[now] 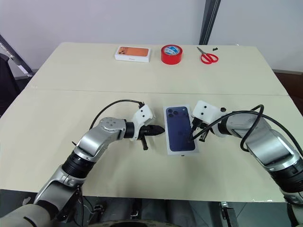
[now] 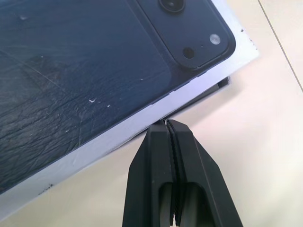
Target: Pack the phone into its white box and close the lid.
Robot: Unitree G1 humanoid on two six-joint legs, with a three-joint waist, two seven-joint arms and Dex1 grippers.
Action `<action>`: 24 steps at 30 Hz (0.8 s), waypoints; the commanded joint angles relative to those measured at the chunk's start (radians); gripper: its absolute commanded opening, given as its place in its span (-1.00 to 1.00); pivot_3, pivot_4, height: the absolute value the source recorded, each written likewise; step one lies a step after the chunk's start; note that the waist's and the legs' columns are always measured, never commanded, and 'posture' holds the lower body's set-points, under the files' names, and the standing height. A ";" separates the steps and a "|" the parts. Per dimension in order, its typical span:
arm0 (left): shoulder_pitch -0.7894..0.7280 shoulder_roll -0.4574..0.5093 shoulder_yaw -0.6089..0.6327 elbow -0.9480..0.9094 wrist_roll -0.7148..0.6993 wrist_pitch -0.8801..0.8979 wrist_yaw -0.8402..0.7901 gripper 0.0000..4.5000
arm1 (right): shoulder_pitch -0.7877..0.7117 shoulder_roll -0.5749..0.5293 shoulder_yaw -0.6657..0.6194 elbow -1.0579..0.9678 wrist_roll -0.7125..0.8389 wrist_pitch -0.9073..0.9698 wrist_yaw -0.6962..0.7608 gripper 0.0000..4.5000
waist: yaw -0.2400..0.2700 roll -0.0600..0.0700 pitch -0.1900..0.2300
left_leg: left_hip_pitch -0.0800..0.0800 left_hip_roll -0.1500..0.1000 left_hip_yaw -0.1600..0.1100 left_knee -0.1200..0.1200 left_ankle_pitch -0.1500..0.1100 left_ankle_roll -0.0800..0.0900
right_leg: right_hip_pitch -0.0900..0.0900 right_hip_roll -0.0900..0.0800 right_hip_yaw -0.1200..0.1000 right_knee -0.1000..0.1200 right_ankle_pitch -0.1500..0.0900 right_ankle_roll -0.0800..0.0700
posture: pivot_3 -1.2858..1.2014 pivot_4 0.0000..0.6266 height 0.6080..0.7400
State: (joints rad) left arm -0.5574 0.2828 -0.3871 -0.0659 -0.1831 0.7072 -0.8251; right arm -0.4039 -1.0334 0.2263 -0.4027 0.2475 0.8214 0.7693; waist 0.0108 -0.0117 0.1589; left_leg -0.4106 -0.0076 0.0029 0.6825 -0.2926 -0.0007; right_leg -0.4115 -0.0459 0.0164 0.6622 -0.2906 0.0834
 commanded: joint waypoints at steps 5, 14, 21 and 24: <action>-0.024 -0.038 0.002 0.007 0.002 -0.038 0.030 -0.93 | -0.021 0.046 -0.011 0.032 -0.050 -0.023 0.002 -0.98 | 0.001 0.000 0.000 | 0.000 0.000 0.000 0.000 0.000 0.000 | 0.000 0.000 0.000 0.000 0.000 0.000 | 0.03 -0.52 0.84; -0.016 -0.054 0.005 0.013 -0.004 -0.033 0.056 -0.93 | -0.020 0.074 -0.014 0.047 -0.087 -0.023 0.020 -0.98 | 0.000 0.000 0.000 | 0.000 0.000 0.000 0.000 0.000 0.000 | 0.000 0.000 0.000 0.000 0.000 0.000 | 0.03 -0.52 0.84; -0.017 -0.056 -0.004 0.030 0.001 -0.038 0.057 -0.93 | -0.009 0.076 -0.024 0.046 -0.103 -0.023 0.032 -0.98 | 0.001 0.000 0.000 | 0.000 0.000 0.000 0.000 0.000 0.000 | 0.000 0.000 0.000 0.000 0.000 0.000 | 0.03 -0.52 0.84; -0.014 -0.054 -0.008 0.035 0.006 -0.043 0.057 -0.93 | 0.002 0.067 -0.035 0.044 -0.106 -0.028 0.040 -0.98 | 0.001 0.000 0.000 | 0.000 0.000 0.000 0.000 0.000 0.000 | 0.000 0.000 0.000 0.000 0.000 0.000 | 0.03 -0.52 0.84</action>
State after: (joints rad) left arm -0.5591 0.2374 -0.3878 -0.0102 -0.1781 0.6888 -0.7639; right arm -0.4028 -0.9612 0.2253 -0.3305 0.1410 0.8154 0.7980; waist 0.0115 -0.0117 0.1589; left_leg -0.4106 -0.0081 0.0029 0.6828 -0.2925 -0.0008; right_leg -0.4114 -0.0457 0.0164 0.6624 -0.2906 0.0835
